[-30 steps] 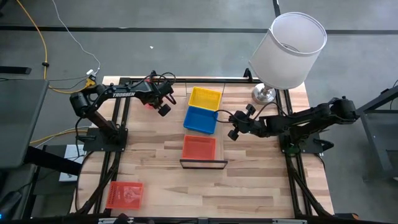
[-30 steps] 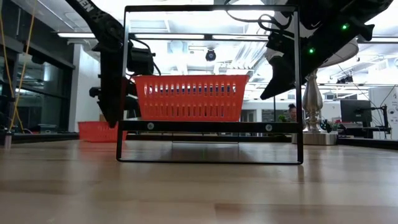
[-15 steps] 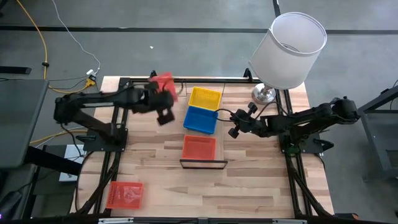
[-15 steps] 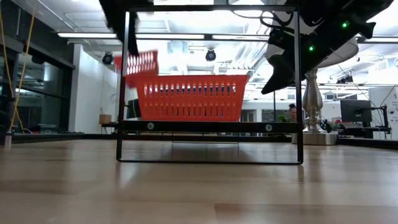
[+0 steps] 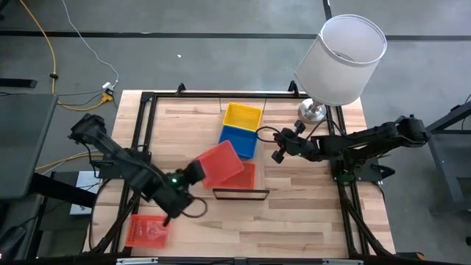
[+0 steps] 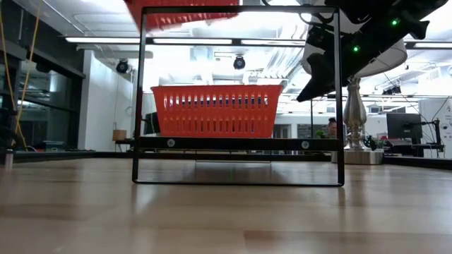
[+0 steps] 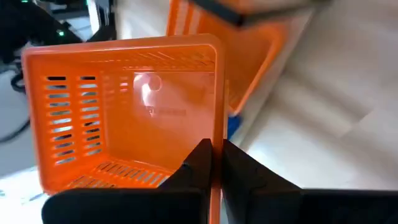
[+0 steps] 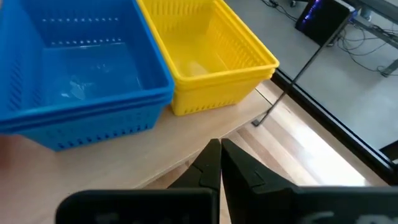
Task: Stack baskets on shelf by color
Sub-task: Stack the top orange bin on top of the orange bin on the shelf
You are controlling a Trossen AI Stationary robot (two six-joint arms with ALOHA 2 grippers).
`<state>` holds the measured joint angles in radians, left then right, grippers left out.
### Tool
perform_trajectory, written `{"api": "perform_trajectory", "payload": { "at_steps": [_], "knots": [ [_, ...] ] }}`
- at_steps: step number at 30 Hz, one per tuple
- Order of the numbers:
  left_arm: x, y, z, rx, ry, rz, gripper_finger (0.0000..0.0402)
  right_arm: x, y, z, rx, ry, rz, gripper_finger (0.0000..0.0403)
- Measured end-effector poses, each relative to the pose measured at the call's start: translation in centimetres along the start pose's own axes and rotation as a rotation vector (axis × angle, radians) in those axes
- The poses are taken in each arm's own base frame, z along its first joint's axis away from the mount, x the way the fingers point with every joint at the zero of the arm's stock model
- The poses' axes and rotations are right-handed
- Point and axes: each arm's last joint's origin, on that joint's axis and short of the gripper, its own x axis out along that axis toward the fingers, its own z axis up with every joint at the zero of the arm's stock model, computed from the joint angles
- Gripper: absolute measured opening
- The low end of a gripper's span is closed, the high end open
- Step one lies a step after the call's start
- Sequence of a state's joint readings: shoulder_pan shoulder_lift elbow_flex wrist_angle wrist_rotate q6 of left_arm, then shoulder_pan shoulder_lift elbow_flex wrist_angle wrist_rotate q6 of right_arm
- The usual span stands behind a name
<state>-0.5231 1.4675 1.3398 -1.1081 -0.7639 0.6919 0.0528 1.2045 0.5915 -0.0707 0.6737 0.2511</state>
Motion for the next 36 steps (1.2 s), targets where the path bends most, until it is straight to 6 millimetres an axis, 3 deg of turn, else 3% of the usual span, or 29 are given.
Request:
{"api": "perform_trajectory", "payload": {
  "at_steps": [4,8,13,17,21,31,36],
  "knots": [
    [2.2,-0.4,1.0,0.278,0.160,0.034,0.0004,0.0,0.1,0.1,0.013,-0.001,0.025,0.0000],
    [4.7,0.3,0.4,0.398,0.176,-0.074,0.0003,0.0,0.1,0.1,0.043,0.004,0.043,0.0000],
    [6.7,1.7,-1.0,0.419,0.152,-0.149,0.0002,0.0,0.2,0.0,0.045,0.011,0.064,0.0000],
    [7.4,2.2,-1.0,0.366,0.007,-0.209,0.0002,0.0,0.2,0.0,0.044,0.011,0.064,0.0000],
    [7.9,2.3,-1.3,0.378,-0.024,-0.243,0.0001,0.0,0.2,0.0,0.042,0.011,0.064,0.0000],
    [7.9,2.9,0.4,0.423,-0.208,-0.175,0.0001,0.0,0.2,0.0,0.046,0.013,0.063,0.0000],
    [9.1,2.4,1.3,0.436,-0.218,-0.208,0.0016,0.0,0.2,0.0,0.059,0.017,0.064,0.0000]
  ]
}}
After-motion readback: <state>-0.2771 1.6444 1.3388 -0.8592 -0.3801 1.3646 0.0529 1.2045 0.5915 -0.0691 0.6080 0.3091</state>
